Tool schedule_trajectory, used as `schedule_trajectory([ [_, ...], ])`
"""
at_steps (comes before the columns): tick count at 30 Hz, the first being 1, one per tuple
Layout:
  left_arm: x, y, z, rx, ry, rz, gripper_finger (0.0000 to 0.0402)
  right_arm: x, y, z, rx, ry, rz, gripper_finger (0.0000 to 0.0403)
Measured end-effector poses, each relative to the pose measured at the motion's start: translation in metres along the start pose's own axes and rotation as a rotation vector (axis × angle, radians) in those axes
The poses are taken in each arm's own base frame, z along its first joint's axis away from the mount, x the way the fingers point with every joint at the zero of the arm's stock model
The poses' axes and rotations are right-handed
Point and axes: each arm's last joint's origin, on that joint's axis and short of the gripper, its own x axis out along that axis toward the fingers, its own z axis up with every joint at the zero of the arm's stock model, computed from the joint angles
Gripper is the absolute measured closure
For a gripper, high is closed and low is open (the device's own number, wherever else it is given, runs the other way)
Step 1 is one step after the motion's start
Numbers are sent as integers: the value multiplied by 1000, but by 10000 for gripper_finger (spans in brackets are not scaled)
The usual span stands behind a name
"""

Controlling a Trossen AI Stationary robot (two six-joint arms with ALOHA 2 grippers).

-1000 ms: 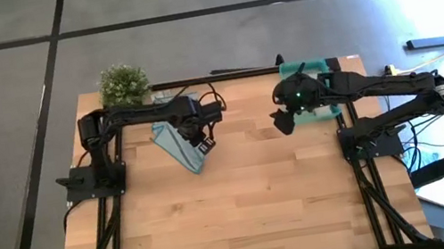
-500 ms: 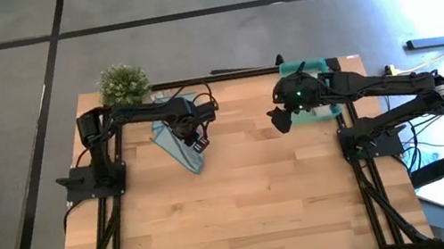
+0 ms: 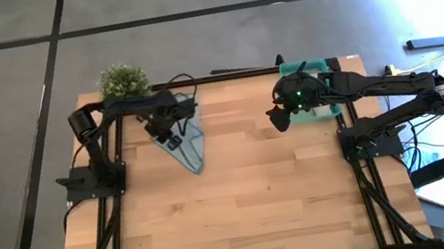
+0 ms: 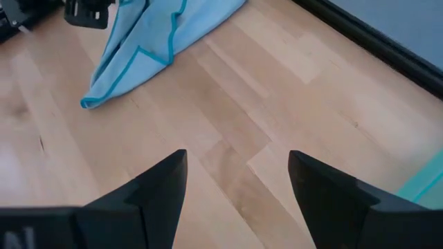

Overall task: Roll microfiber towels into tight, uniform cylinder then place into a basket
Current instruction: Fold the blue towel

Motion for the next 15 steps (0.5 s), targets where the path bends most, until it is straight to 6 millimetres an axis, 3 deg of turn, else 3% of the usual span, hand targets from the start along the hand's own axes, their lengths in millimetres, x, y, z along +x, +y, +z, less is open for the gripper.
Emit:
schedule_trajectory([
  [5, 19, 9, -13, -8, -55, -39, 309, 0, 0, 1, 5, -10, 5, 150],
  [15, 30, 23, -18, 31, -152, -99, 309, 0, 4, 7, 16, -74, 37, 150],
])
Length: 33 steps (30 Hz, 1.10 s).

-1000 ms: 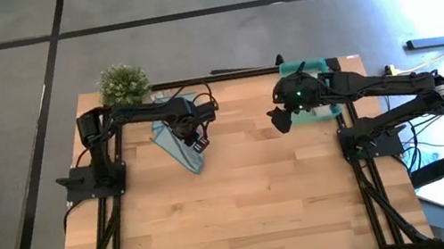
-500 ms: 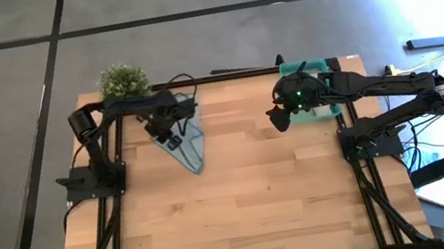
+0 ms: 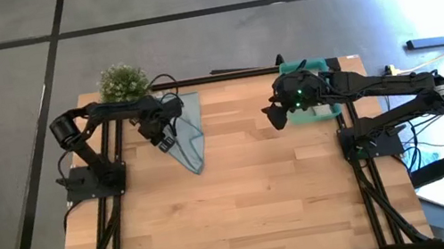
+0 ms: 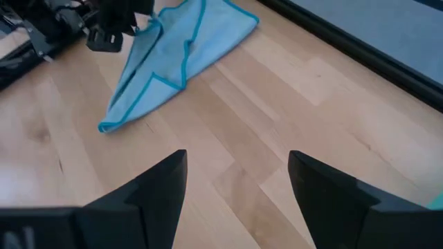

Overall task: Roll microfiber towels into tight, uniform cylinder then place into a basket
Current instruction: Fold the blue towel

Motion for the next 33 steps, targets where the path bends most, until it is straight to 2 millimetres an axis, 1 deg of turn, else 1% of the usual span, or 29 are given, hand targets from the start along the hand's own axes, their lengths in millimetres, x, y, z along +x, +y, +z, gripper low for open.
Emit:
schedule_trajectory([
  [4, 6, 1, 1, 36, -20, -50, 309, 0, 0, 0, 25, -5, 3, 150],
  [9, 6, 1, 2, 95, -35, -51, 309, 0, 0, 0, 50, -5, 2, 150],
  [15, 6, -1, 2, 188, -29, -101, 309, 0, 0, 0, 52, -5, 2, 150],
  [22, 7, -2, 2, 199, -26, -105, 312, 0, 0, 0, 53, -4, 2, 150],
  [26, 7, -2, 1, 201, -18, -111, 338, 0, 0, 0, 52, -4, 2, 150],
  [31, 8, -2, -2, 205, 16, -110, 391, 0, 0, 0, 49, -4, 2, 150],
  [33, 8, -1, -3, 200, 28, -109, 396, 0, 0, 0, 48, -4, 2, 150],
])
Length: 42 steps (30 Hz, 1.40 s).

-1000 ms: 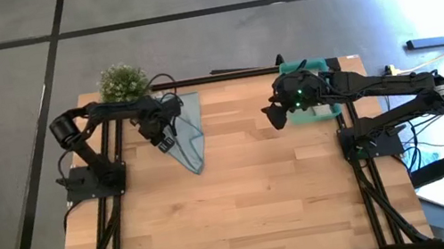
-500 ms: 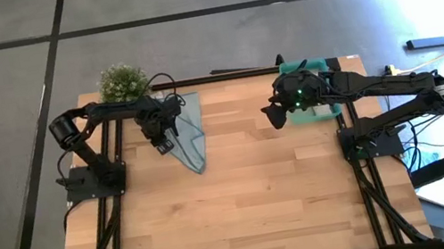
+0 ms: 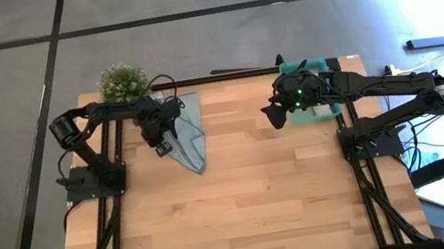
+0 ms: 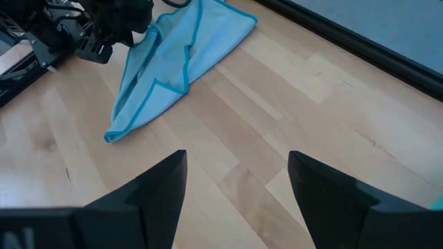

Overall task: Roll microfiber towels into tight, uniform cylinder then place into a basket
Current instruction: Fold the blue towel

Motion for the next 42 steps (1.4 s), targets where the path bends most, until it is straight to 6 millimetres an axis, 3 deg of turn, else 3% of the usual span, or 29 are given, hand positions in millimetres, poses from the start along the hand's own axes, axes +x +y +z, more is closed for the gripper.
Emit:
schedule_trajectory([
  [7, -3, -8, -9, -9, 60, -68, 399, 0, 1, 2, -60, -26, 13, 150],
  [13, -21, -22, -23, -32, 50, -92, 401, 1, 6, 9, -124, -86, 62, 150],
  [17, -34, -32, -37, -73, 28, -94, 401, 15, 14, 11, -181, -70, 176, 150],
  [22, -49, -48, -53, -124, -7, -129, 401, 51, 31, 7, -283, -61, 269, 150],
  [30, -60, -73, -74, -193, -43, -134, 401, 125, 54, -8, -373, -51, 449, 150],
  [34, -61, -86, -81, -200, -17, -152, 401, 158, 66, -11, -432, 3, 462, 150],
  [42, -60, -106, -94, -208, -11, -134, 401, 216, 88, 2, -498, 74, 411, 150],
])
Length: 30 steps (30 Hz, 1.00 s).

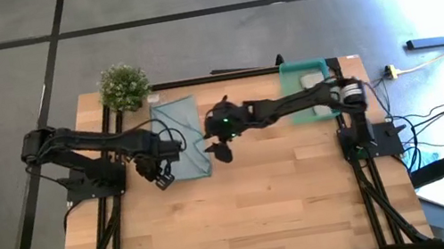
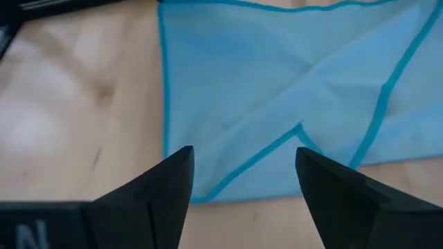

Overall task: Roll microfiber towels into tight, uniform cylinder then place into a basket
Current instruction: Fold the blue towel

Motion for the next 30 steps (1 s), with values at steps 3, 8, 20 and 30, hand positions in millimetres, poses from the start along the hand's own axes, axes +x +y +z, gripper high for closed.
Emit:
schedule_trajectory([
  [3, 1, -4, -5, 17, 0, 7, 401, 17, -6, 3, -28, 37, -7, 150],
  [8, 2, -6, -7, 2, -11, 18, 401, 44, -12, 1, -81, 69, -8, 150],
  [20, 2, -7, -8, -7, -18, 24, 401, 81, -23, -9, -108, 100, -84, 150],
  [30, 2, -7, -7, -3, -24, 28, 401, 81, -24, -10, -120, 103, -117, 187],
])
